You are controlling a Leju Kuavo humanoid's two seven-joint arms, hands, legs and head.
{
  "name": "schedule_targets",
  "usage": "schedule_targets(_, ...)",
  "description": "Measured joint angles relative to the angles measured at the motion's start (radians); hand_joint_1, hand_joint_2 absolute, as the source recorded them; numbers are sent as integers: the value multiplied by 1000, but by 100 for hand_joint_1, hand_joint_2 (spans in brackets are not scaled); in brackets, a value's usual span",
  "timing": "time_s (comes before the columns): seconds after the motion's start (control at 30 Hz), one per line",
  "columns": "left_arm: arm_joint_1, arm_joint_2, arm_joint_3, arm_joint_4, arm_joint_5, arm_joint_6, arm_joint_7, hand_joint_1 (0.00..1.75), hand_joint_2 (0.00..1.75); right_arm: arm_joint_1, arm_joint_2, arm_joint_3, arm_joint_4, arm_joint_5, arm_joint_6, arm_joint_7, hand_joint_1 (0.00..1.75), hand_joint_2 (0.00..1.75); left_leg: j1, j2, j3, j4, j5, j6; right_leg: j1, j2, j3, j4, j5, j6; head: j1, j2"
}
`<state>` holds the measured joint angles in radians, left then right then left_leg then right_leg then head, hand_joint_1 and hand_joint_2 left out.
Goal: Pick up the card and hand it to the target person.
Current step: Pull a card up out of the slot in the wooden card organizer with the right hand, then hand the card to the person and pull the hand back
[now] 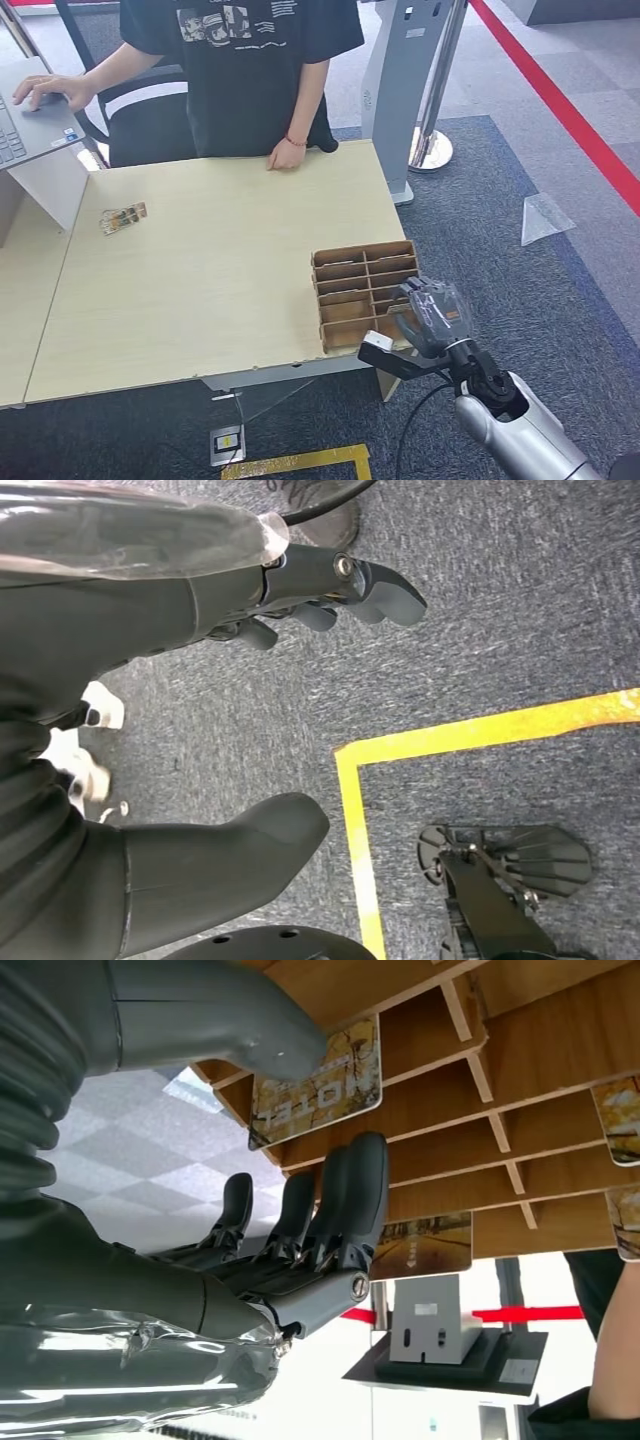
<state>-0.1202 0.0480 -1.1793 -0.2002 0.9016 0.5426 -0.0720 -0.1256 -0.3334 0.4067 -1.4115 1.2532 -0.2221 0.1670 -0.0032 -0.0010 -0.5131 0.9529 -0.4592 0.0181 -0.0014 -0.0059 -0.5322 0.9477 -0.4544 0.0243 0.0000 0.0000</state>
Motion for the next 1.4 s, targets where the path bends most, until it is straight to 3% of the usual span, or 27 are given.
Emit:
schedule_targets(0.07, 0, 0, 2, 0, 2, 2, -7, 0, 175, -2, -2, 4, -1, 12, 9, 7, 92, 175, 0, 0, 0, 0, 0, 0, 0, 0, 0, 0, 0, 0, 0, 0)
schedule_targets(0.2, 0, -1, 8, 0, 7, 5, -16, 0, 175, -5, -6, 6, -5, 18, 16, 11, 171, 175, 0, 1, 0, 0, 0, -1, 0, 1, -1, 0, 0, 0, 0, 0)
schedule_targets(0.23, 1, -1, 9, 0, 8, 5, -17, 0, 175, -6, -6, 6, -6, 18, 17, 11, 174, 175, 0, 1, 0, 0, 0, 0, 0, 1, 0, 0, 0, 0, 0, 0)
schedule_targets(0.6, 1, -2, 7, 4, 11, -7, 19, 0, 175, -33, -3, 0, -47, 44, 27, 9, 175, 175, 0, 1, -1, 1, 0, 0, 0, 1, -1, 1, 0, 0, 0, 0)
schedule_targets(0.77, 0, 3, -4, 2, 3, -19, 21, 0, 175, -54, -44, -12, -141, -14, 114, -68, 175, 175, -1, 1, -1, 1, 0, 0, -1, 1, -2, 2, 0, 0, 0, 0)
schedule_targets(0.93, 0, 12, -6, 1, 2, -28, -2, 0, 175, -97, -179, -47, -377, -166, 365, -136, 175, 175, -1, 0, -4, 4, -1, 1, -1, 0, -4, 5, -1, 0, 0, 0)
schedule_targets(1.03, 0, 16, -10, 1, -1, -34, -5, 0, 175, -136, -274, -73, -524, -260, 492, -114, 175, 175, -2, 0, -5, 5, -1, 1, -2, 0, -6, 6, -2, 1, 0, 0)
schedule_targets(1.2, -1, 24, -27, 2, -12, -46, 6, 0, 175, -248, -411, -118, -680, -494, 623, -14, 175, 175, -3, -1, -6, 6, -2, 1, -3, -1, -7, 7, -2, 1, 0, 0)
schedule_targets(1.3, -2, 25, -39, 2, -20, -48, 11, 0, 175, -330, -457, -112, -689, -576, 579, 23, 175, 175, -4, 0, -5, 6, -2, 1, -4, 0, -7, 7, -2, 1, 0, 0)
schedule_targets(1.4, -2, 20, -51, 0, -32, -41, 10, 0, 175, -334, -449, -113, -645, -520, 419, 44, 175, 175, -3, -1, -4, 5, -1, 0, -3, -1, -5, 6, -2, 1, 0, 0)
